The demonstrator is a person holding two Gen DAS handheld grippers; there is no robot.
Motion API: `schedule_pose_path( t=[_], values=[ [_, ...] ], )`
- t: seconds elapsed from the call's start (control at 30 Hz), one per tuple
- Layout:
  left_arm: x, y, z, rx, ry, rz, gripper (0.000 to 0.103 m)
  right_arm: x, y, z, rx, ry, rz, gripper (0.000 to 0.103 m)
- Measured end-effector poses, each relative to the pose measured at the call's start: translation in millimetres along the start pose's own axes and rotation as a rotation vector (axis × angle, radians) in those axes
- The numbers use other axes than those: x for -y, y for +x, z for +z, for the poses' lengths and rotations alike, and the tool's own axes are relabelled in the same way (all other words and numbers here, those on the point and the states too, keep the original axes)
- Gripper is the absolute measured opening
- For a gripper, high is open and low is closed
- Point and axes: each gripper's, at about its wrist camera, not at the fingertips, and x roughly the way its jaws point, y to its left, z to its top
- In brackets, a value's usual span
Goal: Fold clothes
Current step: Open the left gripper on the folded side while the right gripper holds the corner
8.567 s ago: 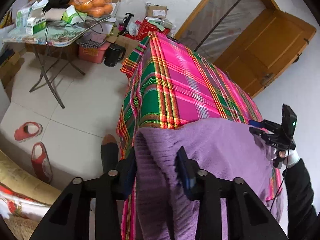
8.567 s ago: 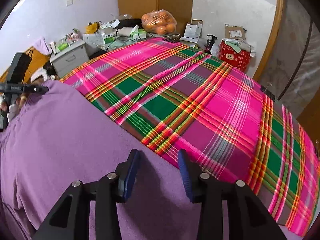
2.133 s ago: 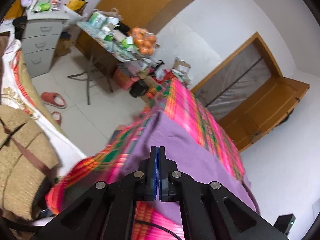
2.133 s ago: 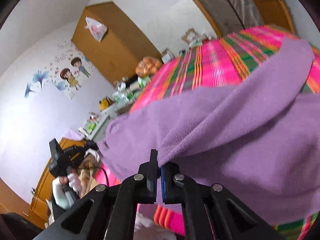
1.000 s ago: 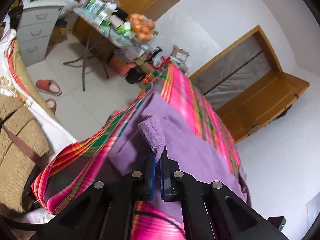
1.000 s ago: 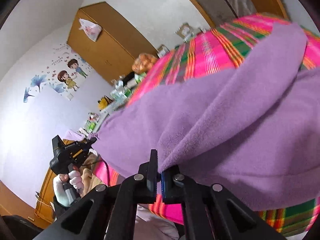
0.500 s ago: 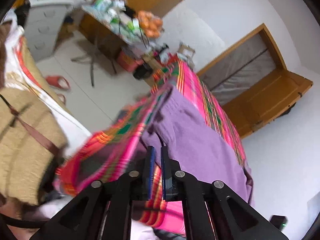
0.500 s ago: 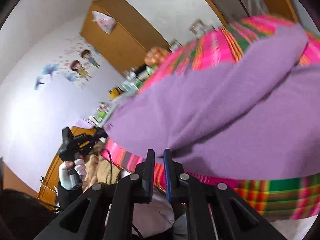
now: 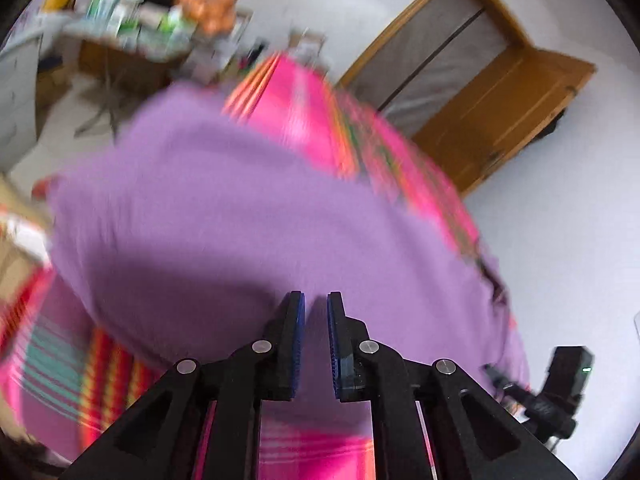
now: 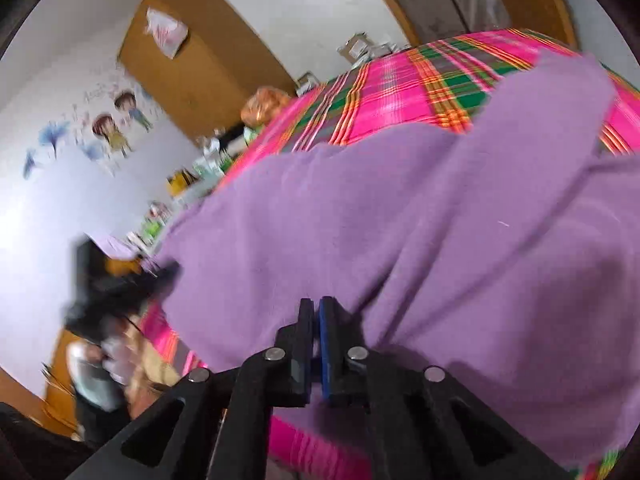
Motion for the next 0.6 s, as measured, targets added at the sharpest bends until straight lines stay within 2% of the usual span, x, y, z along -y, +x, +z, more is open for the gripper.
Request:
schedule_pose_path(
  t=[0.1,0.17,0.2,0.27,0.3,0.4,0.53,0.6],
  values=[
    [2,-5,5,0.008,-0.001,0.018,0.010,0,-20,6,0.045,-0.014,-0.054,0.008],
    [14,-3,17,0.033,0.042,0.034,0.010,-1,-28,16,0.091,-0.021,-0.077,0.009],
    [18,0,22,0.035,0.057,0.045,0.010,-2,-32,25,0.131,-0.027,-0.114,0.012],
    [28,9,32,0.040,0.083,0.041,0.010,-4,-39,39,0.192,-0.036,-0.206,0.026],
    [32,13,33,0.040,0.098,0.044,0.013,-4,-37,49,0.204,-0.042,-0.295,0.033],
    [47,28,34,0.035,0.155,0.061,0.013,2,-32,72,0.202,-0.053,-0.427,0.034],
    [52,48,30,0.012,0.191,0.106,0.013,15,-18,104,0.146,-0.075,-0.538,0.034],
    [52,48,27,0.016,0.197,0.105,0.013,22,-12,118,0.125,-0.078,-0.579,0.034]
  ],
)
